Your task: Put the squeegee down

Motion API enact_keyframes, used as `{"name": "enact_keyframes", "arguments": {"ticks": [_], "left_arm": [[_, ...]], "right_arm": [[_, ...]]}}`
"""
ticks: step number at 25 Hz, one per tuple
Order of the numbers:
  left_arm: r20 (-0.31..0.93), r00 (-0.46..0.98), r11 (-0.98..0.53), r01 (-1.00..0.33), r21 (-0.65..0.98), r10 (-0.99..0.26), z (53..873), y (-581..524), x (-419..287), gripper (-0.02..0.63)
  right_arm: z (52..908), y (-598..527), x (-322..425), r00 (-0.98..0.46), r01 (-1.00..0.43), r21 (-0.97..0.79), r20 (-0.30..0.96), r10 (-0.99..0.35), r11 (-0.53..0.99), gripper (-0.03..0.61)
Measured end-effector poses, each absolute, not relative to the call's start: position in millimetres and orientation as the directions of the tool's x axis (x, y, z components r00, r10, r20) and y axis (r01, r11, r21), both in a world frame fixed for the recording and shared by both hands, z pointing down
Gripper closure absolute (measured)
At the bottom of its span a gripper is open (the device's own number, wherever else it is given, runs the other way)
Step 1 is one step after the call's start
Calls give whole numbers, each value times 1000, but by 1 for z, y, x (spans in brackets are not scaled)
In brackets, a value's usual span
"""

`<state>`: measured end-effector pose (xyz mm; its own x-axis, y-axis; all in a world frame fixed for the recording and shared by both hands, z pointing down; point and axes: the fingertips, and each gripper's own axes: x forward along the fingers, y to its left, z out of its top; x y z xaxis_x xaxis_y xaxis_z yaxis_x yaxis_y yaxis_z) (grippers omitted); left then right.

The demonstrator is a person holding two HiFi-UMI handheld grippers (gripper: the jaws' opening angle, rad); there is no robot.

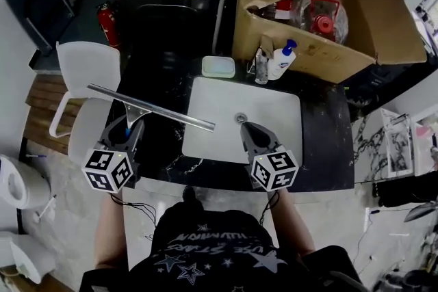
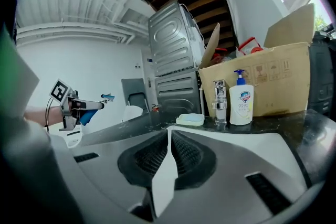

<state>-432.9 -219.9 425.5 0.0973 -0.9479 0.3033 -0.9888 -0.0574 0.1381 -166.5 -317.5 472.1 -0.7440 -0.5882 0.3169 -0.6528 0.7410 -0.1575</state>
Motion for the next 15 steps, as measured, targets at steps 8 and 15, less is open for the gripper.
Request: {"name": "enact_keyframes", "arguments": {"ticks": [8,15], "left_arm": [[327,224,-203,-974,99,-918,430,-295,-453,466],[368,319,-310,-947,85,-874,446,-345,-455,466]], "right_arm": [[477,-344,-173,-671,-733,-156,328,-665,662,526],[482,-361,-170,-617,-781,-152,340,-710,606,526]]}}
